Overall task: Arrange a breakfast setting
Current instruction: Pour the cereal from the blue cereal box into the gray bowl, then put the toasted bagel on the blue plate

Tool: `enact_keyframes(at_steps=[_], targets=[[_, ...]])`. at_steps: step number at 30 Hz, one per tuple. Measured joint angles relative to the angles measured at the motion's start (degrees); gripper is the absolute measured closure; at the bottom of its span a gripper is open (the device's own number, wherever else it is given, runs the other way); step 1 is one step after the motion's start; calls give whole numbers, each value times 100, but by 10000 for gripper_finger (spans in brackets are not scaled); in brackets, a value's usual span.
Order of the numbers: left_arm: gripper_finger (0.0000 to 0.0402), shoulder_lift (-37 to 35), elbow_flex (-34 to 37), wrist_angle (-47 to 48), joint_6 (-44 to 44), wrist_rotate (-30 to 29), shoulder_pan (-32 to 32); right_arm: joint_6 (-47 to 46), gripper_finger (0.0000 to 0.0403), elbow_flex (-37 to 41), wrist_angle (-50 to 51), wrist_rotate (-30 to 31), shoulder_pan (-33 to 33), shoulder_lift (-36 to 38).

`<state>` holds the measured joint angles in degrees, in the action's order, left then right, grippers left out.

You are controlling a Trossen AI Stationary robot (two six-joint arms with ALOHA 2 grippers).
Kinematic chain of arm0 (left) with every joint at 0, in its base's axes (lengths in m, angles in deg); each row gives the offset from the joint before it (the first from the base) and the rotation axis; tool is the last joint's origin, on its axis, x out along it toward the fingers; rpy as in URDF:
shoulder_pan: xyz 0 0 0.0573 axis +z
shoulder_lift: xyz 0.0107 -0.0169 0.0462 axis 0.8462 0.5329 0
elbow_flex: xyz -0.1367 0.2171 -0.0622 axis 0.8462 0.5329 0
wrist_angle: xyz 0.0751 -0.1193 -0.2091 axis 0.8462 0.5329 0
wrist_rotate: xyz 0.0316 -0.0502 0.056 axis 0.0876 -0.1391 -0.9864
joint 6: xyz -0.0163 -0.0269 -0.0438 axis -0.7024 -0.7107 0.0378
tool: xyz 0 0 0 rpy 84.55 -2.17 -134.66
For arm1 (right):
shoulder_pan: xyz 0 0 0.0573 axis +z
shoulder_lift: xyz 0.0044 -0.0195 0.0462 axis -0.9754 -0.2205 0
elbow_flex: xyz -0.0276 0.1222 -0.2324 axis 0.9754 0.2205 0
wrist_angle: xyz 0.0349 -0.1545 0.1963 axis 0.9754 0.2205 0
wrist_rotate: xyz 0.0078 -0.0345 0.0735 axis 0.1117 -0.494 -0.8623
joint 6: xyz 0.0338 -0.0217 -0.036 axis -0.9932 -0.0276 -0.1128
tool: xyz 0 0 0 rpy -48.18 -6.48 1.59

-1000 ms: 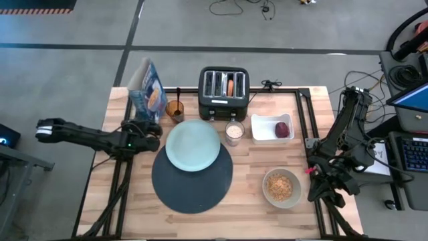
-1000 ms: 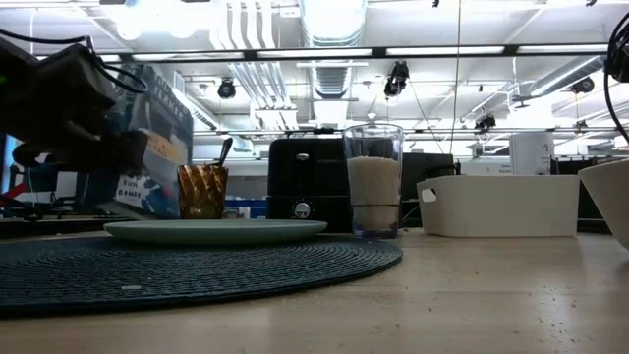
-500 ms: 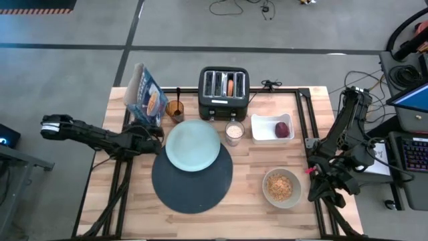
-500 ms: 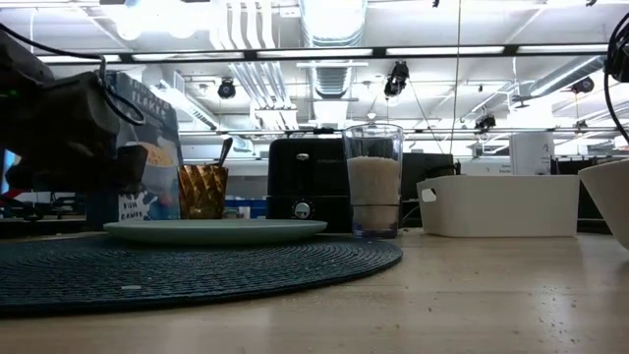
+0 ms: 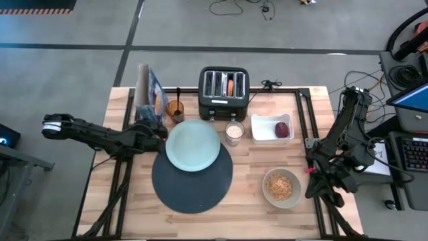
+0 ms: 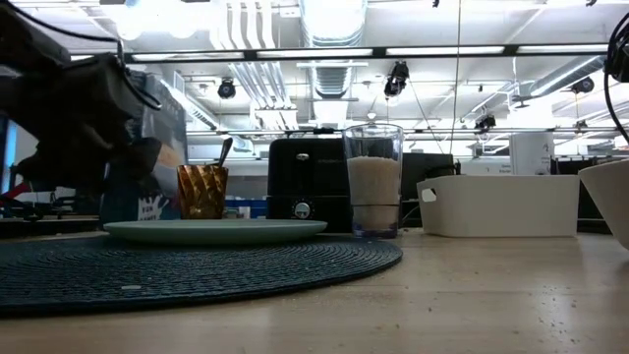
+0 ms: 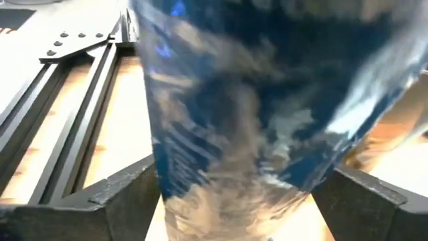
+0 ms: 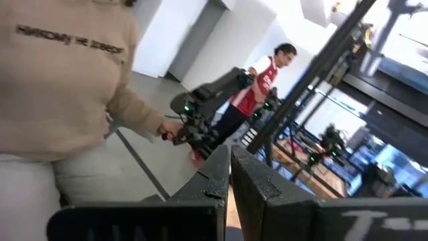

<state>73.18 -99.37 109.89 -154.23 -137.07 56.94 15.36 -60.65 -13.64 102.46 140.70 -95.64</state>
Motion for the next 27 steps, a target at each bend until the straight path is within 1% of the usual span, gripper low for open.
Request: enact_keyframes(at_steps=[4, 11, 14, 15, 16, 17, 19, 21, 22, 23, 24, 27], targets=[[58, -3, -299, 585, -43, 310, 0, -79, 394, 0, 0, 165, 0, -4], [59, -2, -814, 1408, -99, 615, -9, -88, 394, 0, -18, 183, 0, -103], [59, -2, -1094, 1916, -120, 963, -9, -155, 394, 0, -131, 251, 2, -138], [59, -3, -1201, 2127, -121, 1159, -12, -215, 394, 0, -276, 451, 3, -163], [59, -3, -1321, 2368, -129, 1384, -24, -300, 394, 0, -450, 824, 4, -206], [59, -3, -1443, 2635, -170, 1650, -32, -408, 394, 0, -645, 1342, 4, -259], [59, -9, -1666, 2987, -291, 2055, -94, -576, 394, -2, -1017, 2651, -22, -397], [59, -13, -1903, 3188, -310, 2255, -243, -728, 394, -2, -1233, 3843, -125, -553], [59, -13, -2033, 3309, -312, 2288, -352, -837, 394, -4, -1225, 4264, -199, -613], [59, -11, -2154, 3410, -317, 2309, -473, -954, 394, -17, -1183, 4557, -274, -666], [59, -7, -2297, 3487, -335, 2356, -614, -1067, 394, -37, -1157, 4661, -352, -710], [59, 1, -2751, 3670, -454, 2368, -1139, -1268, 394, -166, -1157, 4557, -660, -807]])
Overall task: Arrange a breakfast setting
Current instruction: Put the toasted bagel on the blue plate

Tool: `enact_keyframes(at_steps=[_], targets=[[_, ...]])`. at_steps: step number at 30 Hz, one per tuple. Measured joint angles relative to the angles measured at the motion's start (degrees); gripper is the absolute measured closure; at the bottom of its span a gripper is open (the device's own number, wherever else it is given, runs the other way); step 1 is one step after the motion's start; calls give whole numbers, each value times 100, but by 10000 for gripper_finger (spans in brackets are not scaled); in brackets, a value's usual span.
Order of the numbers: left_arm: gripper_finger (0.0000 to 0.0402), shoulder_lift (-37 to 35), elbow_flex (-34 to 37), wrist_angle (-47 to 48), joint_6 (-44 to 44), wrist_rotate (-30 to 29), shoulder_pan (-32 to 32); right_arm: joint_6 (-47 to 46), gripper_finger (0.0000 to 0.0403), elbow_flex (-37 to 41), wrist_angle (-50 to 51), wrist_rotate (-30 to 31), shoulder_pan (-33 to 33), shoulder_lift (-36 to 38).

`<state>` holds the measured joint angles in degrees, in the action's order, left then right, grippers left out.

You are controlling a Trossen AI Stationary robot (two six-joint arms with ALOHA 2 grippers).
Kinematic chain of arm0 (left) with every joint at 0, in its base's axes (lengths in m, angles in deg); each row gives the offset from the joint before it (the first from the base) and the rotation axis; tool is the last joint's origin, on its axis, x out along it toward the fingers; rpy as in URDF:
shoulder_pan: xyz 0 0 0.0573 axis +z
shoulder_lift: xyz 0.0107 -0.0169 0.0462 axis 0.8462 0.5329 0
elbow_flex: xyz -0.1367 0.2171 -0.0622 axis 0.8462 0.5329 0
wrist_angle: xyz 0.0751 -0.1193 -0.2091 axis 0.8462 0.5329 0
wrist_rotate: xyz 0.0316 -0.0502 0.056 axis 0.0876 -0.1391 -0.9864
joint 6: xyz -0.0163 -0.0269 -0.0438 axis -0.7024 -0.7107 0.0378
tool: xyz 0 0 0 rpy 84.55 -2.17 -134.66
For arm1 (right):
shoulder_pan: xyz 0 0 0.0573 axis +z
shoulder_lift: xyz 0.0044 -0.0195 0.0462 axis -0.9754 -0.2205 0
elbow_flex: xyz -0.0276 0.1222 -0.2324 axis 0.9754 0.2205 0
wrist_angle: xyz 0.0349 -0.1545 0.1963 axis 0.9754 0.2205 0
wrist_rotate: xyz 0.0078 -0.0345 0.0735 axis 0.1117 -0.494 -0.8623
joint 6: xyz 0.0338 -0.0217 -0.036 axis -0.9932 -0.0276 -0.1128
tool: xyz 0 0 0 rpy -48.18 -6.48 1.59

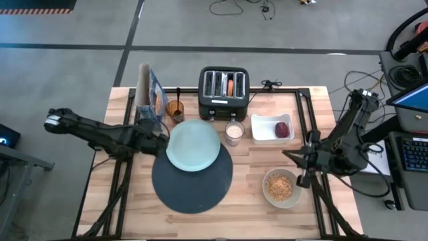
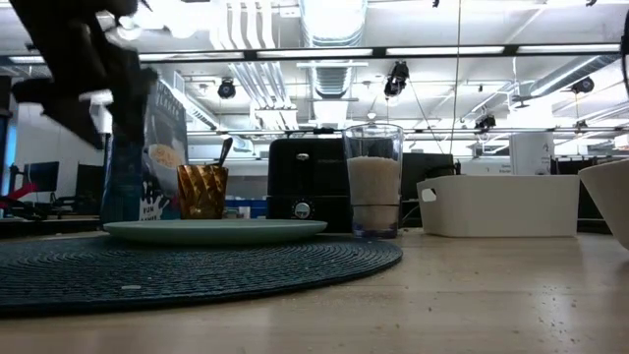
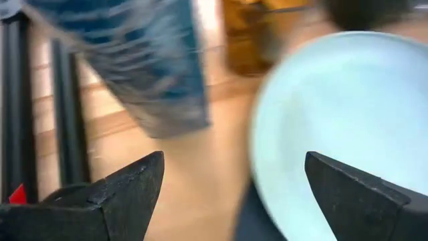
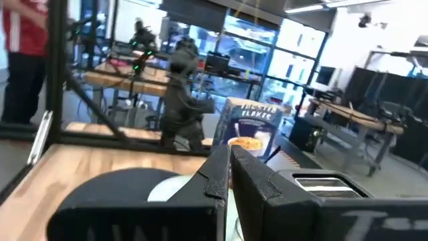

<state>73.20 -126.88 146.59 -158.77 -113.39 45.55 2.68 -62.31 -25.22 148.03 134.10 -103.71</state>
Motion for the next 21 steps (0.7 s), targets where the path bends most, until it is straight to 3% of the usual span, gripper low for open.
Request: enact_keyframes(at_steps=[6, 9, 15, 18, 21], targets=[[59, 23, -776, 168, -158, -701, -1260, -459, 394, -479, 786, -214, -992, -278], [59, 136, -1057, 111, 104, -1239, -2003, -1146, 394, -831, 1728, -1167, -1647, -433], [59, 374, -1308, -1601, 2589, -2654, -3247, -1667, 394, -1595, 2666, -3147, -3338, -1196], [62, 416, -1310, -2670, 4068, -2736, -3350, -1694, 394, -2048, 2838, -4085, -4156, -1723], [74, 397, -1310, -3029, 5088, -2721, -3248, -1643, 394, -2509, 2923, -4819, -4805, -2296]])
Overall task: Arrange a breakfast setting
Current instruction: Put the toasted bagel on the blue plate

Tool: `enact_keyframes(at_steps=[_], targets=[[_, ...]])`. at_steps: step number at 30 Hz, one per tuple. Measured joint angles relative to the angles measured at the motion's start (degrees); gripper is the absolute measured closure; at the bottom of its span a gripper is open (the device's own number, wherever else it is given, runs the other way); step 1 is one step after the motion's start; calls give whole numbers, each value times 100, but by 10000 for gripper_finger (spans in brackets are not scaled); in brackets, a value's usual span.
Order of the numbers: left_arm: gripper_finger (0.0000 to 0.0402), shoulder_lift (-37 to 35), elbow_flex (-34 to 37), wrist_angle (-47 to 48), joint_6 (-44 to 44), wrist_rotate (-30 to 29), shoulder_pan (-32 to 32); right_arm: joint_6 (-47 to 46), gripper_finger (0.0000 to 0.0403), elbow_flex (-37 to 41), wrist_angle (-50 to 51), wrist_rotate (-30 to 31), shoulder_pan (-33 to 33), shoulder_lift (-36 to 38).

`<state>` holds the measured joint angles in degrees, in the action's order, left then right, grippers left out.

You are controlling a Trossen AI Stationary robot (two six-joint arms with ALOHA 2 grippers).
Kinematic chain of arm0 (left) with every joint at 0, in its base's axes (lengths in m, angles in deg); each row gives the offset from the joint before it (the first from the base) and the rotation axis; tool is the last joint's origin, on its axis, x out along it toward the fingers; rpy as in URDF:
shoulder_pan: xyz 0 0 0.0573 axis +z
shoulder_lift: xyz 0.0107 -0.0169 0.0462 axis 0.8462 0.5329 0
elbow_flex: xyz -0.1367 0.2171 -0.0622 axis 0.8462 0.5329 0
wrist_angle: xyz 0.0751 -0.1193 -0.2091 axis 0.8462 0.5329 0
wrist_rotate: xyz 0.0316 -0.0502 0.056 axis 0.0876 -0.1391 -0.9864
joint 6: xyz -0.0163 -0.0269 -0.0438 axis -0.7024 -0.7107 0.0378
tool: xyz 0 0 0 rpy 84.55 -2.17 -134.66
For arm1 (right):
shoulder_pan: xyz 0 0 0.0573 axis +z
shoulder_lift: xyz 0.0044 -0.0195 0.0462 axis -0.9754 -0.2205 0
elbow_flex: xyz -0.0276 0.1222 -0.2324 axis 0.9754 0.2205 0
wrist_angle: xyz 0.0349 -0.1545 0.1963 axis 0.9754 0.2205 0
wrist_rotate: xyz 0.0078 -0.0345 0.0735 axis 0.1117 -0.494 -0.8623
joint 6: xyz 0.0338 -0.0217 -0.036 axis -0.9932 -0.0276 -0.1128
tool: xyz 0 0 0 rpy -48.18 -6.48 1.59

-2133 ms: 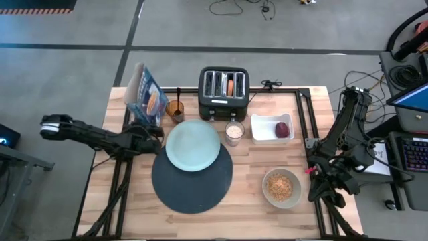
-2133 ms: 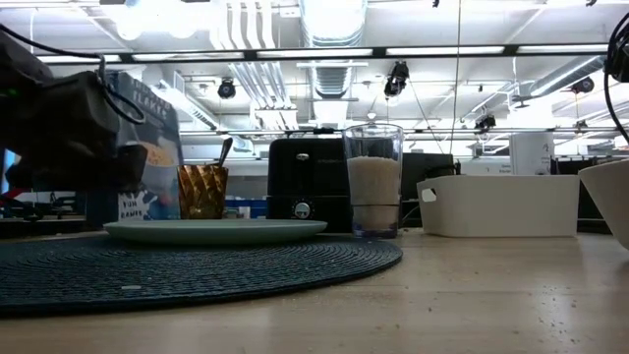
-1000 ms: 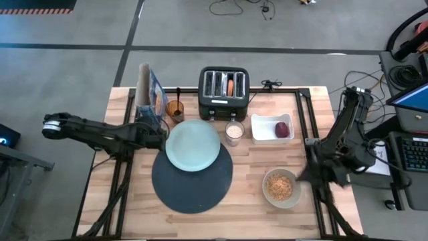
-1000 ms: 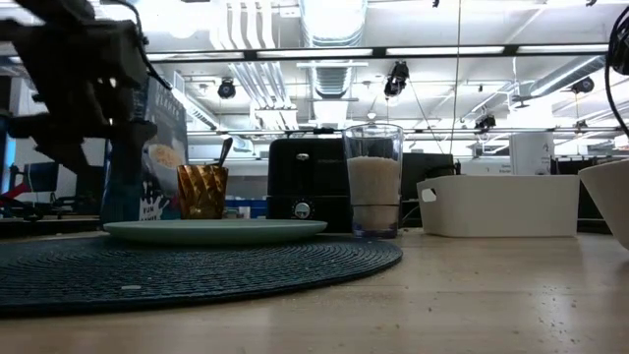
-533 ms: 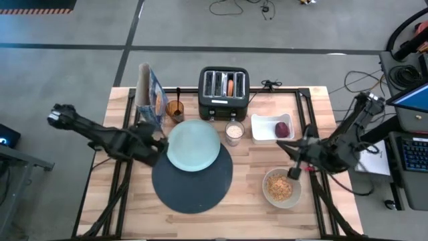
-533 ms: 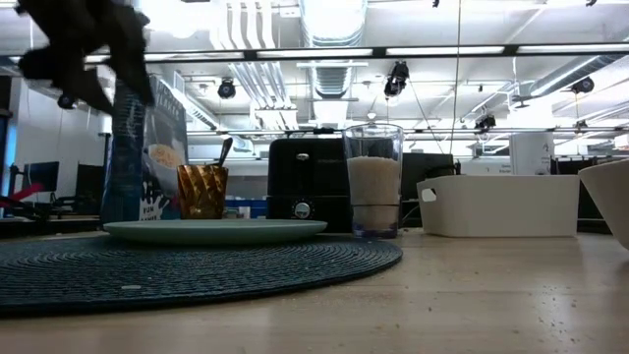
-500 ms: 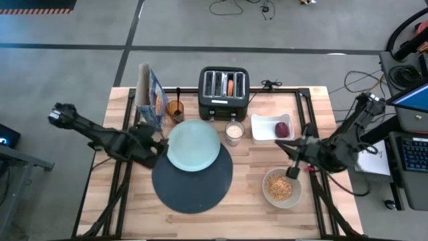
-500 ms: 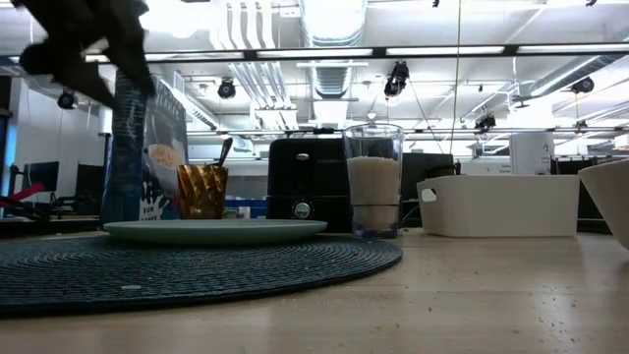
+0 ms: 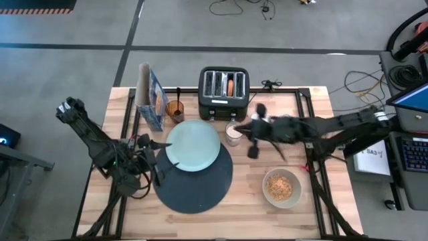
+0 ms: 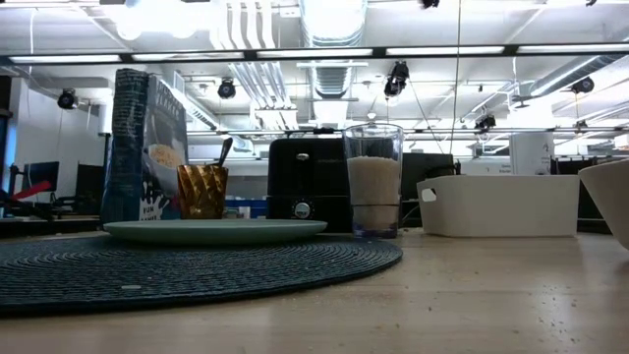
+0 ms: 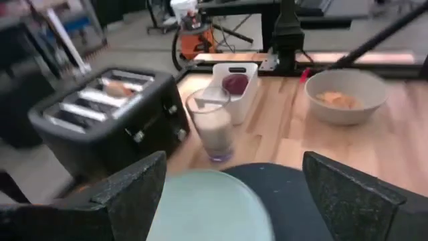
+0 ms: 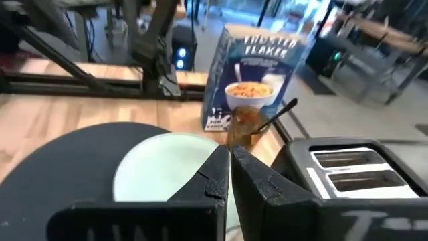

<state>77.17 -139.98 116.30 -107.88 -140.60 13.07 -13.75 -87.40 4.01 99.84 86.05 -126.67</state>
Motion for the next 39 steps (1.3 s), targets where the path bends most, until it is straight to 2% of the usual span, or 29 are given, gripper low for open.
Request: enact_keyframes(at_steps=[4, 11, 17, 21, 25, 27, 30, 33, 37, 39], targets=[[100, -101, 0, -143, 1252, 458, 257, 46, 394, -715, 342, -413, -614, -706], [183, -459, 328, -1014, 3733, 2105, 718, 124, 394, -1759, 831, -819, -1243, -1732], [264, -1570, 1376, -1938, 4519, 2756, 1423, 124, 394, -2729, 1488, -878, -1763, -2548], [305, -2383, 1957, -2588, 4741, 2779, 1955, -191, 394, -3482, 2260, -882, -2199, -3028], [331, -3024, 2312, -2941, 4812, 2647, 2352, -1080, 394, -4260, 3226, -858, -2736, -3472], [339, -3266, 2400, -3003, 4798, 2223, 2431, -1414, 393, -4619, 3746, -848, -2959, -3705], [347, -3546, 2492, -2980, 4680, 1289, 2437, -1736, 382, -5128, 4463, -781, -3187, -4019], [350, -3783, 2509, -2976, 4644, 850, 2437, -2037, 355, -5525, 4961, -307, -3304, -4294], [350, -3996, 2488, -2837, 4514, 836, 2432, -2762, 309, -5838, 5611, 885, -3405, -4601], [350, -4075, 2483, -2714, 4443, 834, 2432, -2951, 290, -5857, 5642, 1295, -3445, -4700]])
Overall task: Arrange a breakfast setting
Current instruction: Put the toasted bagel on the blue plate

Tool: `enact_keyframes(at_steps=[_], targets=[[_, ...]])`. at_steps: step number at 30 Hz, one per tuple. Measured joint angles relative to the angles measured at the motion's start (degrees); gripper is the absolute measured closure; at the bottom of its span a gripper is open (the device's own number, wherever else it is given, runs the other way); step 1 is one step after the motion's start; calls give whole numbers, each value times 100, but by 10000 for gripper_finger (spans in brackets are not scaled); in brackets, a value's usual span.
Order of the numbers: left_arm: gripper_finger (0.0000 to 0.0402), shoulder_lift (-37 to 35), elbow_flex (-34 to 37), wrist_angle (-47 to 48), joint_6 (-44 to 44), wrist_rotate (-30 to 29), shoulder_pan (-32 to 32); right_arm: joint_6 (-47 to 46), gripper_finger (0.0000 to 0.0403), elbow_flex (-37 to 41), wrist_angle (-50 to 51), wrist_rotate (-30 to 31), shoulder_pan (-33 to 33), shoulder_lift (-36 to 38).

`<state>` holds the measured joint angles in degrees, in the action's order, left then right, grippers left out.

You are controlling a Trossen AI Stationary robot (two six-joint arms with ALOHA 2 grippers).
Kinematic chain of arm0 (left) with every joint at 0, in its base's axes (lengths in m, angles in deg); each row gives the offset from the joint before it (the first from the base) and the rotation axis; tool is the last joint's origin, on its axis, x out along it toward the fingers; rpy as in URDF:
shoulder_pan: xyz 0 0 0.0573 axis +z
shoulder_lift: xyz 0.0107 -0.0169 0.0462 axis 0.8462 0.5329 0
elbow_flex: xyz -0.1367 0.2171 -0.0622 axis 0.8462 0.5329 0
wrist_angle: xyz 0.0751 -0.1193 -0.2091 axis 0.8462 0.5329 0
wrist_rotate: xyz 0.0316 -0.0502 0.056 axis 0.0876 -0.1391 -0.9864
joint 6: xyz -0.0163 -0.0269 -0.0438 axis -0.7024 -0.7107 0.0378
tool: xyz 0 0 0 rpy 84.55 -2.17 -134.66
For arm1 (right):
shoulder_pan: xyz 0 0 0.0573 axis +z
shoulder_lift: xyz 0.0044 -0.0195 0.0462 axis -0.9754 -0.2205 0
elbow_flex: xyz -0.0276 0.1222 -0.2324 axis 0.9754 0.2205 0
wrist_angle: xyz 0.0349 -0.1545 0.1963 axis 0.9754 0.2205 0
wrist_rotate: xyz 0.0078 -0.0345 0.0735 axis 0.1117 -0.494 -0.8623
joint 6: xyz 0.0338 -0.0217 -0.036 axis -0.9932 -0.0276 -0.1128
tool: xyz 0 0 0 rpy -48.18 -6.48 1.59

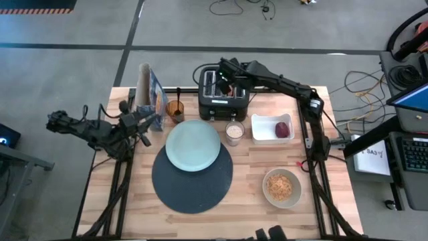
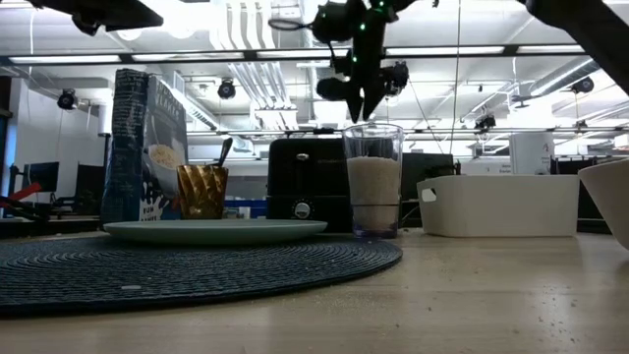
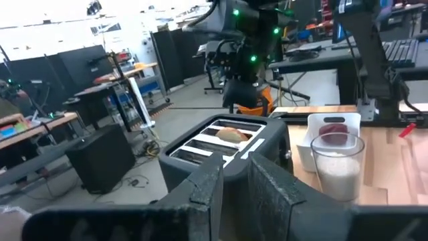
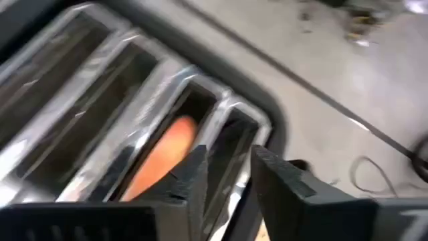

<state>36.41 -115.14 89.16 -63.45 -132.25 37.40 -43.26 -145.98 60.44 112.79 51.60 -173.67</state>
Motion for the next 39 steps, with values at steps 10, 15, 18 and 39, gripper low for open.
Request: enact_keyframes(at_steps=[10, 15, 18, 39], targets=[[349, -157, 39, 630, -365, -1, 0, -318, 257, -2, -21, -369, 52, -214], [349, -149, 39, 764, -311, -6, 0, -572, 262, -2, -28, -530, 82, -239], [349, -177, 16, 815, -355, -97, 0, -777, 264, -2, -6, -708, 69, -317], [349, -231, 2, 1511, -1607, -44, -4, -1180, 322, 7, -246, -940, 39, -636]])
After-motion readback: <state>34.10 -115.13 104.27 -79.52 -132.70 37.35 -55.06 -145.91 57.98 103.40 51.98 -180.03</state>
